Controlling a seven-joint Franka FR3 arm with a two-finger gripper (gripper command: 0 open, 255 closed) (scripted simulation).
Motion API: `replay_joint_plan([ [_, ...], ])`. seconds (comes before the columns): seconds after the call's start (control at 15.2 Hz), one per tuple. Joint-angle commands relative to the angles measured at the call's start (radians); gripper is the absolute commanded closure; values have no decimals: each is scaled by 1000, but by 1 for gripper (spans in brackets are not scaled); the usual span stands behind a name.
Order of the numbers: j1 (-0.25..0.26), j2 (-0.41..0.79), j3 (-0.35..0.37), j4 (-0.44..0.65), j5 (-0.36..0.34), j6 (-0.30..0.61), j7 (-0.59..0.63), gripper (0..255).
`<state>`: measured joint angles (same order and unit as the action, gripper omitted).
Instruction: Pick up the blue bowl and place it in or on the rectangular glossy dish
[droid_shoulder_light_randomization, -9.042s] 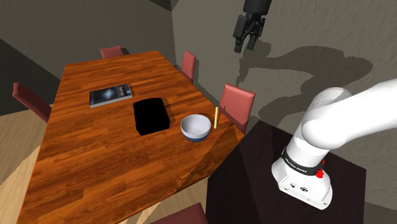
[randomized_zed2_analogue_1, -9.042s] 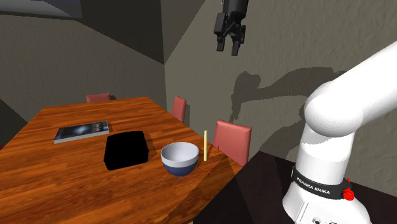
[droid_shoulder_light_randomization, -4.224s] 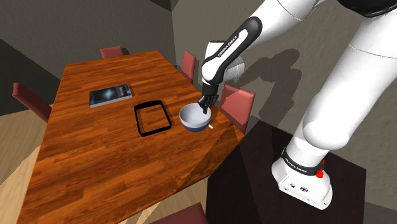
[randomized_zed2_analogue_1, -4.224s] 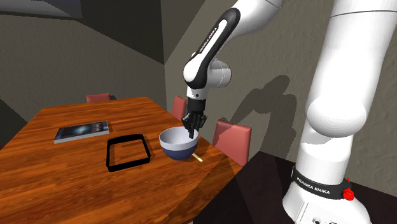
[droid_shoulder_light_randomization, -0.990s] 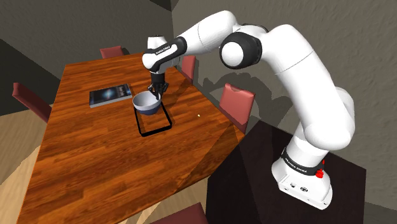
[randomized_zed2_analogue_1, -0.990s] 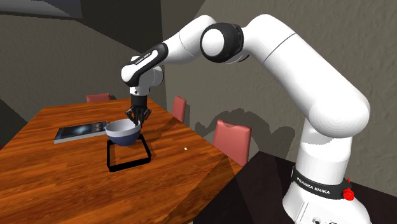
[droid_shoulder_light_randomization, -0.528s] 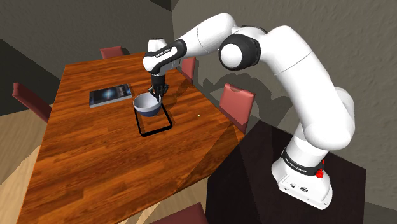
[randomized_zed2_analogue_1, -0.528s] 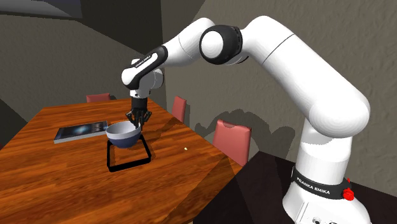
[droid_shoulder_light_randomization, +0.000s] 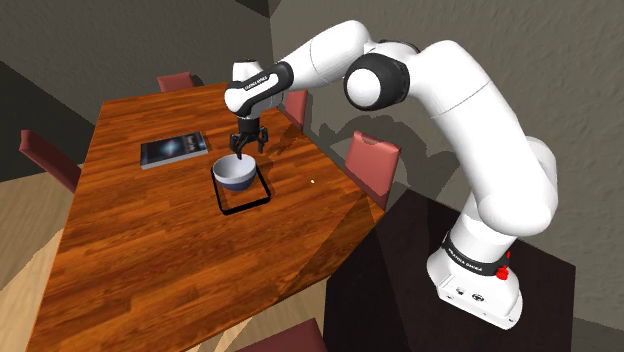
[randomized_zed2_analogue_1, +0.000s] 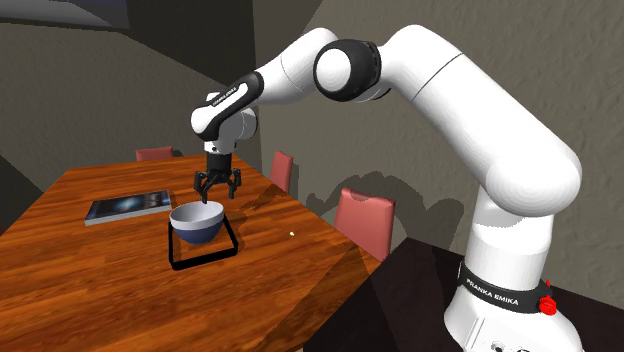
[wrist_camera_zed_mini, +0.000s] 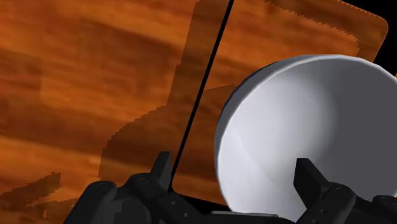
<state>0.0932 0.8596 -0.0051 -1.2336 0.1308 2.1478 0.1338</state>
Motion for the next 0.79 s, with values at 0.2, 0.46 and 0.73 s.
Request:
replay_joint_plan([
  [0.2,-6,-72,-3,5,-3,-77,1,0],
  [0.46,-6,-72,-3,5,-3,-77,1,0],
  [0.73,-6,-72,-3,5,-3,-77,1,0],
])
